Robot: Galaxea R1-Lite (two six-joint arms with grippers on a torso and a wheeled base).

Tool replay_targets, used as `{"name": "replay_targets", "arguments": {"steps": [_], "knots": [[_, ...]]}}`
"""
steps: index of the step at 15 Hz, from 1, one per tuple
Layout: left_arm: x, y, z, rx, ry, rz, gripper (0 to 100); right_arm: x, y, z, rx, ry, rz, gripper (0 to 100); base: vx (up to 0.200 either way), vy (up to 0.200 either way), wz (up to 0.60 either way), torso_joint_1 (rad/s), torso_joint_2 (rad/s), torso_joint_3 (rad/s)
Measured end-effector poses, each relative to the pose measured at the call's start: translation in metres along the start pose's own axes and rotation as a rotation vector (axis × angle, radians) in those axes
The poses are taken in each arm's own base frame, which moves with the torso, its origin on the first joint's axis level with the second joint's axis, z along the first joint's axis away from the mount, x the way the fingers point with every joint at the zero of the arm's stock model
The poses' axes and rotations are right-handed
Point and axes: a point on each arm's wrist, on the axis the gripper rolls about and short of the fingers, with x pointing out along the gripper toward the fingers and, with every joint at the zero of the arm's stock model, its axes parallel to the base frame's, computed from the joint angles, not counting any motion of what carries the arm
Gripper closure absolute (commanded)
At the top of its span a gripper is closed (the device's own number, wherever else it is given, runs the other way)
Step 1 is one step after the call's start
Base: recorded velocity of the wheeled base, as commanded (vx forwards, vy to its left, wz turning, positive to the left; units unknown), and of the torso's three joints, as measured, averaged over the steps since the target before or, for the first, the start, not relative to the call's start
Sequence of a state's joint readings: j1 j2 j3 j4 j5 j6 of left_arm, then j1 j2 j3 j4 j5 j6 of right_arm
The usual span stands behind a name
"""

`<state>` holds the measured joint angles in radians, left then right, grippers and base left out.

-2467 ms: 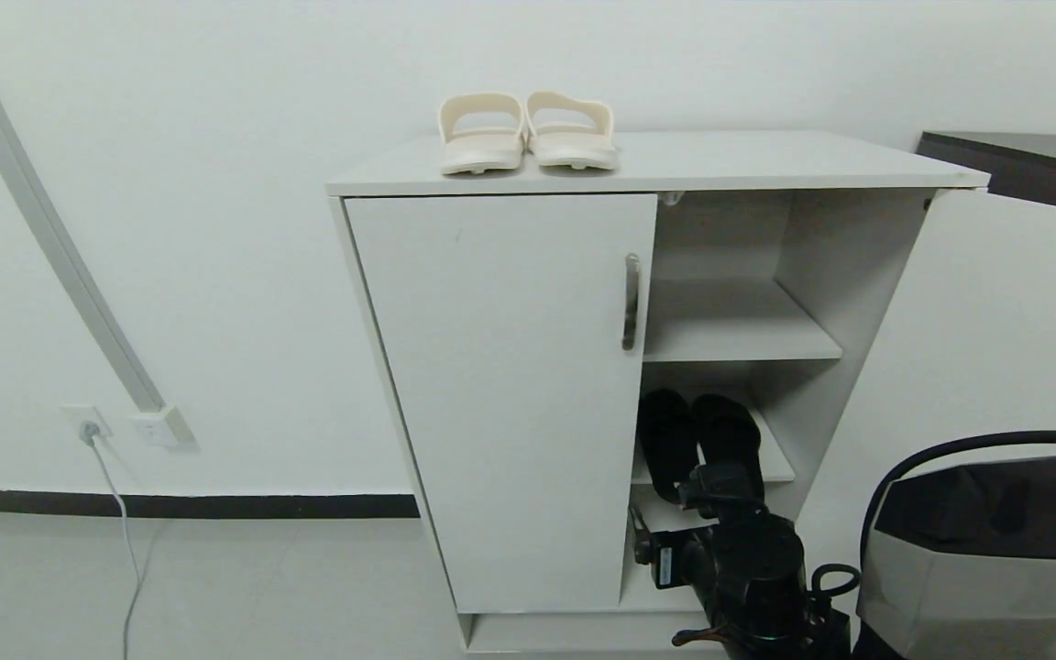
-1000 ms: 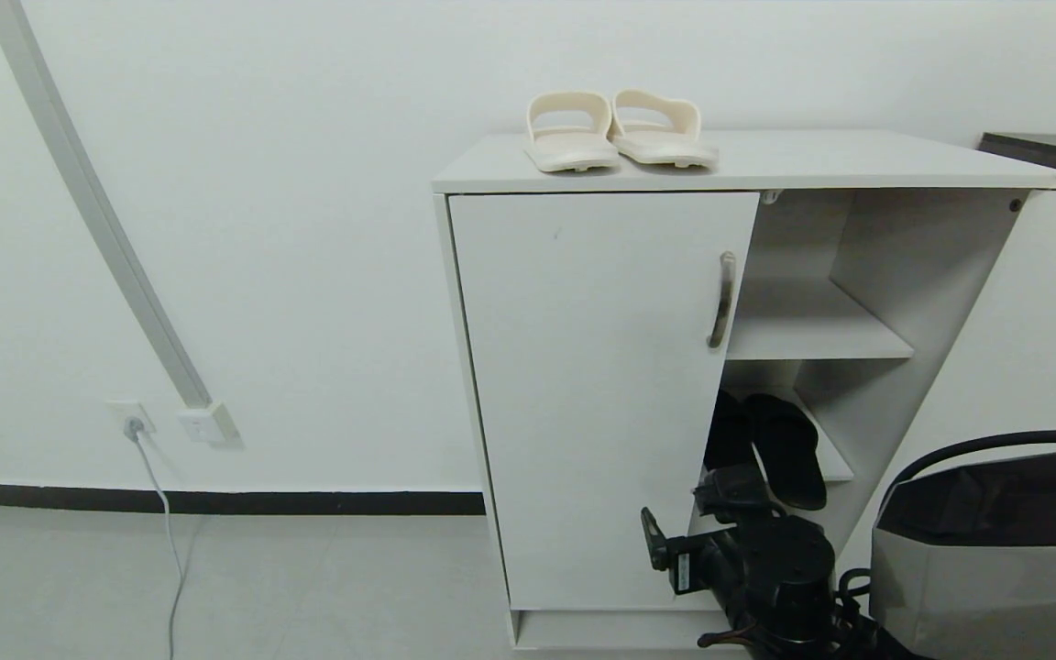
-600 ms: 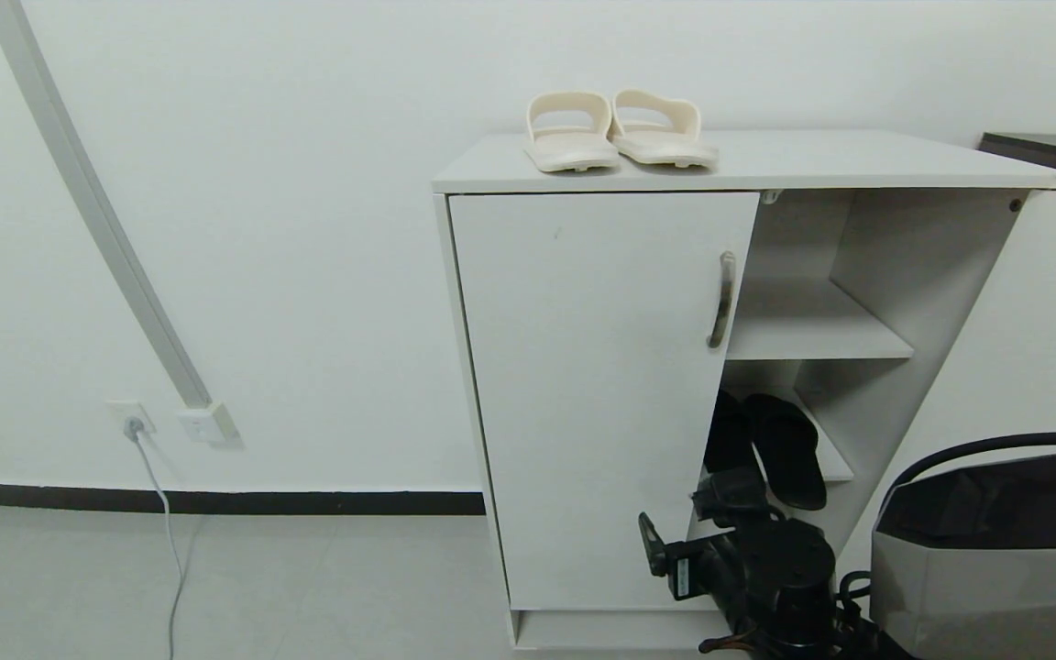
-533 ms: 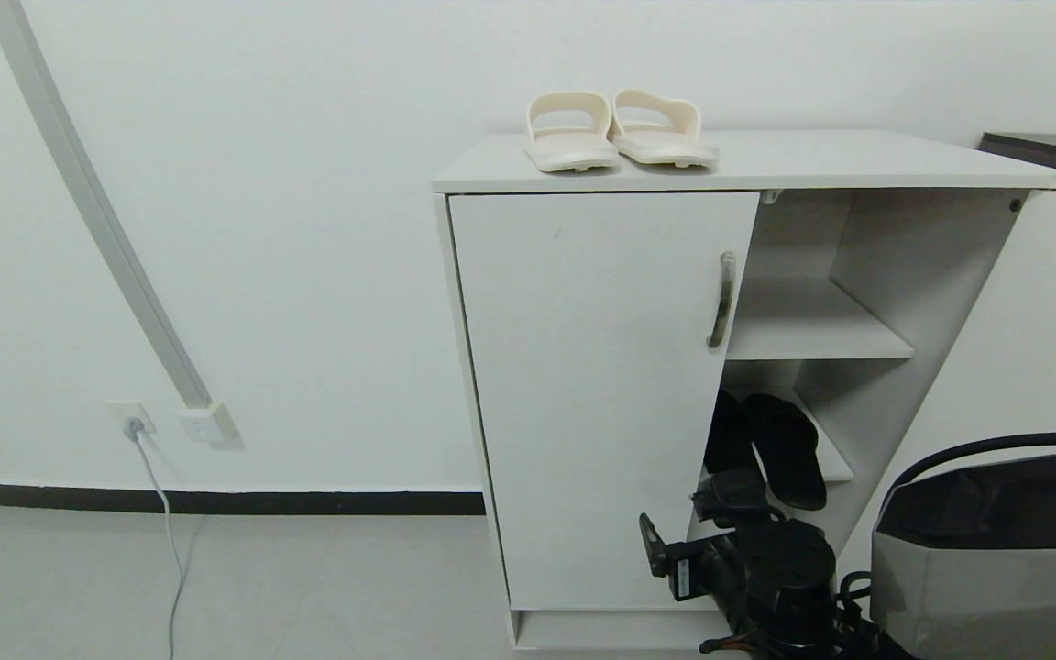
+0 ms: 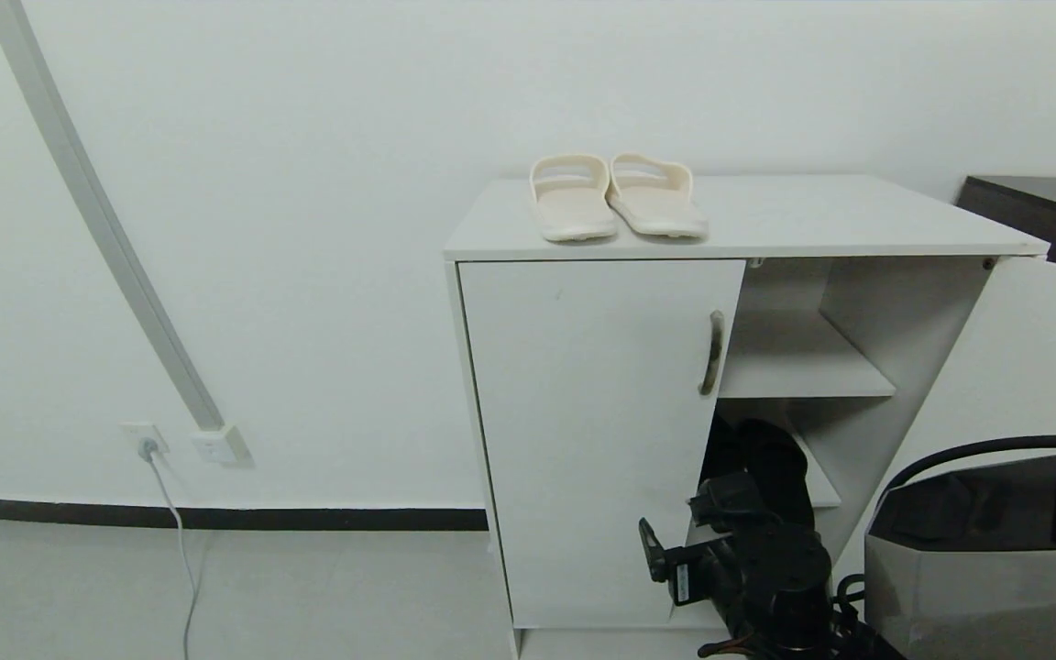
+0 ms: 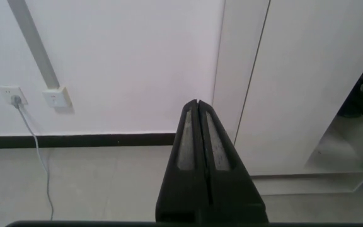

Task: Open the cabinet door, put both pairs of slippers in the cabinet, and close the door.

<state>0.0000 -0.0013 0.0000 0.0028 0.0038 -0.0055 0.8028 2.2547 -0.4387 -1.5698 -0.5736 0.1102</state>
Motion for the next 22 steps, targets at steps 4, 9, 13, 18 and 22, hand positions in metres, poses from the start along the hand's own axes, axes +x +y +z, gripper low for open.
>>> {"name": "replay_targets", "arguments": {"steps": [4, 9, 13, 18, 22], "knots": [[0.0000, 0.0000, 0.0000, 0.000, 0.000, 0.000, 100, -0.0001, 0.0001, -0.0003, 0.000, 0.001, 0.001, 0, 0.000, 0.000, 0.00, 0.146, -0.47, -0.327], [0.0000, 0.0000, 0.0000, 0.000, 0.000, 0.000, 100, 0.0003, 0.0002, -0.0004, -0.007, 0.002, 0.008, 0, 0.000, 0.000, 0.00, 0.175, -0.49, -0.318], [0.0000, 0.0000, 0.0000, 0.000, 0.000, 0.000, 100, 0.0004, -0.0008, -0.0005, -0.009, 0.003, 0.004, 0, 0.000, 0.000, 0.00, 0.206, -0.52, -0.312], [0.0000, 0.0000, 0.0000, 0.000, 0.000, 0.000, 100, 0.0001, -0.0014, -0.0001, -0.024, 0.003, 0.003, 0, 0.000, 0.000, 0.00, 0.234, -0.55, -0.321], [0.0000, 0.0000, 0.0000, 0.000, 0.000, 0.000, 100, -0.0003, -0.0015, 0.0000, -0.025, 0.003, 0.004, 0, 0.000, 0.000, 0.00, 0.266, -0.60, -0.333]]}}
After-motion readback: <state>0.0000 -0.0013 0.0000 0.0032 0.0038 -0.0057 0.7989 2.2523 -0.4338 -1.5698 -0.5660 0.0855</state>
